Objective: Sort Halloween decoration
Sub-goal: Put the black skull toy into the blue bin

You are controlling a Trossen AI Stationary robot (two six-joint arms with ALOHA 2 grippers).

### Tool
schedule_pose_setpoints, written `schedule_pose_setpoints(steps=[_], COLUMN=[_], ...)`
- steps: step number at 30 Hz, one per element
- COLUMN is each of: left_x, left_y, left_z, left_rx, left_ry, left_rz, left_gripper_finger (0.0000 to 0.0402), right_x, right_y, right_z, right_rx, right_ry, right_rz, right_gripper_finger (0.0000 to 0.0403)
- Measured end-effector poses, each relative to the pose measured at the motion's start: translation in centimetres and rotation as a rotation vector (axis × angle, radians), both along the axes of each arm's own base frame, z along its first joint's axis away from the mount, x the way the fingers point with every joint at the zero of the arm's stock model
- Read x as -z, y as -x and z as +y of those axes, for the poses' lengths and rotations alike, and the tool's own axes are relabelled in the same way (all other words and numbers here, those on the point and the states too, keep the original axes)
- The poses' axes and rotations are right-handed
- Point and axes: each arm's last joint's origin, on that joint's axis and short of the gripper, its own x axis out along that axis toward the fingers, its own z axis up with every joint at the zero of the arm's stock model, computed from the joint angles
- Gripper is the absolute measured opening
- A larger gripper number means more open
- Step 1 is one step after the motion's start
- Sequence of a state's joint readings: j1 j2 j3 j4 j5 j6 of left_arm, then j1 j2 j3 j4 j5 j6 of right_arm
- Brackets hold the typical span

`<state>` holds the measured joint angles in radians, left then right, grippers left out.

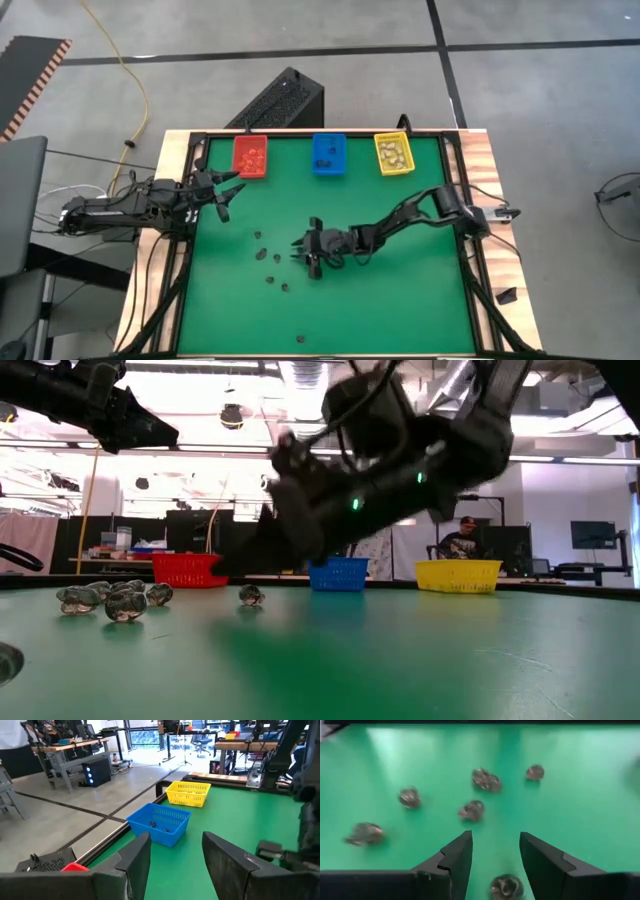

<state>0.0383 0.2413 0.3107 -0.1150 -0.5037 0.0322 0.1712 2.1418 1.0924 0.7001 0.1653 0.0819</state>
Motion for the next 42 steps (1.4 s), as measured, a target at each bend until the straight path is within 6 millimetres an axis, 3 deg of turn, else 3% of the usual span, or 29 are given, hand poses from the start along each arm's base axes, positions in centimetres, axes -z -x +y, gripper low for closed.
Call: schedule_pose_setpoints(steps=[9, 17, 26, 34, 42], left_x=[0.1, 0.1, 0.1, 0.1, 0.1], left_y=[0.0, 0.0, 0.0, 0.0, 0.0], left_z=[0.0, 0.0, 0.0, 0.0, 0.0], left_rx=[0.0, 0.0, 0.0, 0.0, 0.0], left_ry=[-0.005, -0.007, -0.006, 0.008, 0.008], left_rz=[0.011, 0.013, 0.013, 0.004, 0.003], left_gripper_finger=[0.0169, 0.0169, 0.0169, 0.0169, 0.0169], right_x=[3.9, 4.0, 4.0, 2.5, -2.1], right_y=[-0.2, -0.1, 0.0, -0.2, 0.1], right_z=[-0.5, -0.2, 0.0, -0.5, -2.7], right_rx=[0.093, 0.141, 0.202, 0.231, 0.253], right_ry=[-0.1, -0.047, -0.107, -0.132, -0.033], right_rz=[0.033, 0.041, 0.024, -0.031, -0.033], right_gripper_finger=[0.0189, 0.011, 0.011, 0.011, 0.011])
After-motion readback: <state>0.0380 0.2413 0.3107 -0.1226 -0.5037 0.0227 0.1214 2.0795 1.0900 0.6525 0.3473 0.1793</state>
